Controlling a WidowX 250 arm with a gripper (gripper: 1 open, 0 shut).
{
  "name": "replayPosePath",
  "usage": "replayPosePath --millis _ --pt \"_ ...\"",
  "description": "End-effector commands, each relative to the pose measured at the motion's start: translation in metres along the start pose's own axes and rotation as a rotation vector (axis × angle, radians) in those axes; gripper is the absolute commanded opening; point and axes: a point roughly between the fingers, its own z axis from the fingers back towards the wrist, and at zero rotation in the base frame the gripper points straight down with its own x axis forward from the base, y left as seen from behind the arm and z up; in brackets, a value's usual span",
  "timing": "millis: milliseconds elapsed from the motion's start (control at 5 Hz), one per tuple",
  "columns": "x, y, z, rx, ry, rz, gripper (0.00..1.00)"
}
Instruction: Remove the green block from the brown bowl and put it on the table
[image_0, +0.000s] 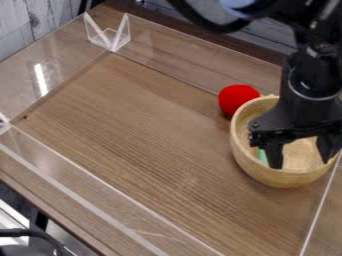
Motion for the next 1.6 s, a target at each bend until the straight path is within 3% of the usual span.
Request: replayPosePath --millis 0,400,800,1200,1400 --pt "0.002 -0.009 0.02 -0.05 -0.037 0.025 1.0" --pt "0.017 0.007 0.016 -0.056 -0.008 -0.048 1.0" --pt "0.031 0.003 0.034 -0.045 -0.014 -0.038 1.0" --pt "0.033 0.017 0.019 -0.01 -0.043 0.054 1.0" --pt "0.028 0.012 0.018 -0.007 -0.031 -0.001 1.0"
